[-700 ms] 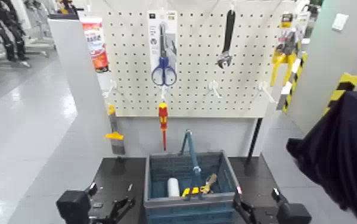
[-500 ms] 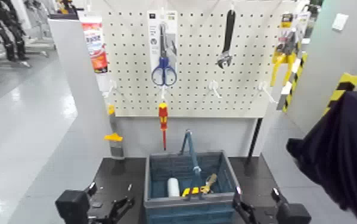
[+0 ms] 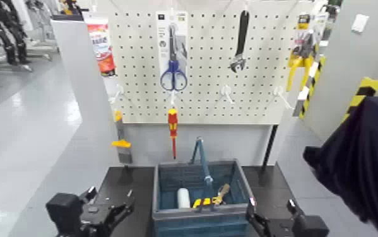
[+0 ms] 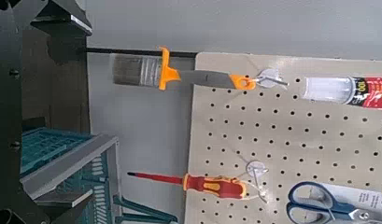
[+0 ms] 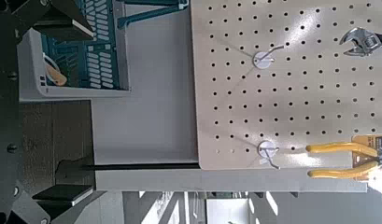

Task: Put the yellow paint brush into the crate.

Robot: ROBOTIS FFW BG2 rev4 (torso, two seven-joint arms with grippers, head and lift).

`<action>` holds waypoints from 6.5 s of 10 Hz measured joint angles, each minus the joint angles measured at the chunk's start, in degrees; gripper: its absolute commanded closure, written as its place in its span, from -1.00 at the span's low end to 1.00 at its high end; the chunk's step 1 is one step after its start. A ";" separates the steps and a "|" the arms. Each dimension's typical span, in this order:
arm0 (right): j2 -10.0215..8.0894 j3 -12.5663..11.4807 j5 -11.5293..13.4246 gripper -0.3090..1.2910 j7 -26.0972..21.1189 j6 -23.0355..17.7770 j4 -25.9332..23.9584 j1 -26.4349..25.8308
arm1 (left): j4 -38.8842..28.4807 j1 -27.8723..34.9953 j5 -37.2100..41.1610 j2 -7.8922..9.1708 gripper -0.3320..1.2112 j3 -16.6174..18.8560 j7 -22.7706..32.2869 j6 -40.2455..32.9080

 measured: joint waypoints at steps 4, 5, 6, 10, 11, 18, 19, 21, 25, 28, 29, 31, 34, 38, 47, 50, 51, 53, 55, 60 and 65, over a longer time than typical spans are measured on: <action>0.01 0.16 0.00 -0.44 0.00 0.16 0.11 -0.12 | 1.50 -4.96 -1.27 0.75 -0.44 9.68 -11.16 5.30; 0.01 0.18 0.00 -0.44 0.00 0.18 0.16 -0.16 | 3.13 -6.35 -0.82 1.86 -0.44 10.99 -12.25 5.85; 0.01 0.21 -0.06 -0.44 0.00 0.18 0.23 -0.18 | 5.11 -7.89 -0.29 3.01 -0.44 11.72 -13.16 5.95; 0.01 0.43 -0.17 -0.44 0.00 0.18 0.39 -0.37 | 13.27 -15.79 0.46 7.70 -0.44 10.04 -17.45 5.94; 0.01 0.51 -0.17 -0.44 0.00 0.18 0.46 -0.45 | 15.36 -17.72 0.71 8.46 -0.44 8.80 -17.99 5.58; -0.07 1.25 -0.32 -0.44 0.00 0.32 0.92 -1.28 | 31.19 -32.42 1.76 12.66 -0.44 -0.17 -23.87 1.96; -0.08 1.35 -0.34 -0.44 0.00 0.30 1.00 -1.40 | 33.47 -34.31 2.09 12.96 -0.44 -1.34 -24.77 1.39; -0.08 1.54 -0.43 -0.44 0.00 0.27 1.17 -1.61 | 37.74 -38.02 3.57 13.58 -0.44 -4.11 -26.70 0.36; -0.08 1.93 -0.53 -0.44 0.00 0.13 1.55 -2.00 | 45.07 -44.40 6.09 13.84 -0.44 -9.15 -28.84 -2.48; -0.08 2.14 -0.53 -0.44 0.00 -0.09 1.59 -2.24 | 49.63 -48.37 7.62 12.66 -0.44 -12.26 -30.48 -4.33; -0.08 2.19 -0.58 -0.44 0.06 -0.17 1.59 -2.32 | 50.61 -49.21 8.05 12.23 -0.44 -12.99 -31.01 -4.71; -0.16 2.28 -0.66 -0.44 0.09 -0.36 1.59 -2.44 | 51.69 -50.25 8.92 11.74 -0.43 -14.01 -31.49 -4.95; -0.25 2.36 -0.77 -0.44 0.09 -0.65 1.61 -2.52 | 53.53 -51.55 10.50 11.25 0.09 -15.26 -33.04 -4.69; -0.32 2.29 -0.87 -0.44 0.09 -0.86 1.60 -2.49 | 54.21 -51.64 11.41 11.01 0.88 -14.94 -32.99 -4.77; -0.25 2.07 -0.88 -0.44 0.09 -0.88 1.67 -2.15 | 51.09 -49.93 11.06 10.98 0.98 -14.25 -33.33 -4.39; -0.21 2.03 -0.79 -0.44 0.06 -0.82 1.79 -2.05 | 45.23 -46.61 10.24 11.26 0.98 -11.24 -32.57 -1.54; -0.18 2.03 -0.79 -0.44 0.06 -0.74 1.87 -2.04 | 41.92 -44.78 9.69 11.55 0.98 -9.62 -31.63 -0.09; -0.16 2.15 -0.80 -0.44 0.05 -0.63 1.96 -2.11 | 35.88 -41.77 9.40 11.81 0.98 -6.84 -30.43 1.94; -0.16 2.28 -0.82 -0.44 0.08 -0.54 2.02 -2.15 | 30.90 -39.83 9.74 11.72 0.98 -5.40 -30.06 3.46; -0.16 2.21 -0.81 -0.44 0.03 -0.53 2.12 -2.10 | 22.22 -36.95 11.14 11.39 0.98 -4.01 -29.37 8.59; -0.07 2.20 -0.81 -0.44 0.00 -0.53 2.12 -2.02 | 9.70 -32.23 15.73 10.57 0.98 -3.00 -25.17 16.97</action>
